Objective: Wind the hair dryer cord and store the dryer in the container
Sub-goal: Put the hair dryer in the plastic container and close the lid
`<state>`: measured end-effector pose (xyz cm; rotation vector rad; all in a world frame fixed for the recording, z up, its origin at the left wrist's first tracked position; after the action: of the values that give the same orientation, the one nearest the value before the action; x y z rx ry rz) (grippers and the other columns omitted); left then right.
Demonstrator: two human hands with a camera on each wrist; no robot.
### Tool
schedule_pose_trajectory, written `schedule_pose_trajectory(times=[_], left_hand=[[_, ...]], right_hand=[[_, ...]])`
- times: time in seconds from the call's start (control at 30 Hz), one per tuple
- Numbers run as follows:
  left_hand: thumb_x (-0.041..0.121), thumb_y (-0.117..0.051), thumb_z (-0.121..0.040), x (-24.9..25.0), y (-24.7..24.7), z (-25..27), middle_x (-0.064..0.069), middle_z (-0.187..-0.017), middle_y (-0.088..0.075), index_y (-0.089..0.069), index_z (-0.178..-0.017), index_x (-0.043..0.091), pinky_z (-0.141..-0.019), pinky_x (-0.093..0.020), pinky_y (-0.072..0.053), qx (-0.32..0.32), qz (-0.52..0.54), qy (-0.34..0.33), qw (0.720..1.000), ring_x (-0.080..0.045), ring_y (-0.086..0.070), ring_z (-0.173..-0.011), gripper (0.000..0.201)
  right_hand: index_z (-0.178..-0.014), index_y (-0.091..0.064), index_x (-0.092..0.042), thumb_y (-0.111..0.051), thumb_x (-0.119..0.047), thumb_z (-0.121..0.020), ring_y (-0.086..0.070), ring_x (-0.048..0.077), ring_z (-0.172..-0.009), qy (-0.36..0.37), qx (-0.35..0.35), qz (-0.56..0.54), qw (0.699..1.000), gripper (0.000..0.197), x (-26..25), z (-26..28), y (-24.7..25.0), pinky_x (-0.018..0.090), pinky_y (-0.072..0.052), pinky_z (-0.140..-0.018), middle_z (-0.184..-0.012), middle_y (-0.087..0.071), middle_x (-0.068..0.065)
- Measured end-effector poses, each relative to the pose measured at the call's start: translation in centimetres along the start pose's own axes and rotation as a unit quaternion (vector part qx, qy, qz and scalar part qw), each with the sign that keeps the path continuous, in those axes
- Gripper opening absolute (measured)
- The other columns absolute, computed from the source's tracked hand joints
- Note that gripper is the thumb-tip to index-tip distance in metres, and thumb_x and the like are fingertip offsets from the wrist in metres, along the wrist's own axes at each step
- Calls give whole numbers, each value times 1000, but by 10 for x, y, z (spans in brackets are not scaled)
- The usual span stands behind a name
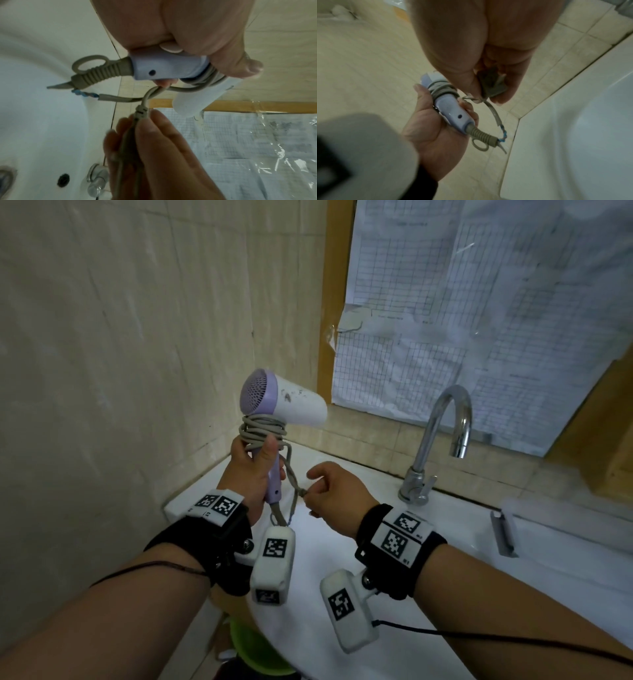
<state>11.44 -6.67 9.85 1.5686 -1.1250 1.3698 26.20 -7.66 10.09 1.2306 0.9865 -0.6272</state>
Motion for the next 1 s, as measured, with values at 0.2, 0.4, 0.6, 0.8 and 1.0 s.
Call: schedule_pose_trajectory(times=[0.2, 0.4, 0.6, 0.8, 1.0], left_hand=[[69, -52, -58, -7, 1, -3, -2, -72, -62, -39, -111, 21, -50, -28, -49, -17, -48, -72, 996, -17, -58, -53, 73], [52, -45, -86, -3, -18, -1, -10, -89, -64, -33, -123, 20, -44, -21, -46, -16, -74, -37, 996, -10, -58, -56, 50], [50, -38, -90, -4, -40, 1, -2, -95, -56, -31, -131, 12, -52, -22, -45, -12, 18, 27, 999, -10, -52, -69, 56], [65, -59, -67, 6, -82, 3, -11, -100, -65, -44, -128, 7, -77, -38, -54, -24, 180, 58, 982, -21, -64, -83, 86], [50, -64, -70, 19, -132, 20, -6, -105, -62, -46, -123, 6, -81, -37, -50, -120, 281, 102, 947, -21, -63, -93, 71]], right_hand=[[-81, -57, -12, -53, 6, -84, -60, 16, -54, -11, -62, -245, 967, 19, -13, 7, 21, 23, -53, -50, -65, -59, 13], [-83, -59, -15, -52, 7, -83, -53, 15, -48, 5, -60, -247, 967, 22, -11, 12, 22, 27, -50, -54, -63, -56, 9], [-88, -57, -16, -49, -22, -92, -55, 18, -61, 7, -19, -298, 954, 11, -6, 20, 33, 27, -47, -57, -71, -61, 6], [-97, -54, -17, -45, -3, -88, -51, 14, -66, -1, 93, -271, 958, 19, 15, 28, 56, 24, -45, -61, -82, -57, 4], [-135, -37, -19, -66, -4, -77, -52, 14, -86, 15, 99, -147, 984, 66, 43, 47, 79, 21, -47, -65, -117, -44, 3]])
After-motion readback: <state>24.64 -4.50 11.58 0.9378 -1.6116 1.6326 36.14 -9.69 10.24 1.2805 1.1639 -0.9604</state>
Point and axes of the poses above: each hand's wrist, its own z-axis away from the middle knuckle, its own y-axis out of the back of the hand, x = y × z, the point moved 1 cm from there along -z, towards the middle knuckle
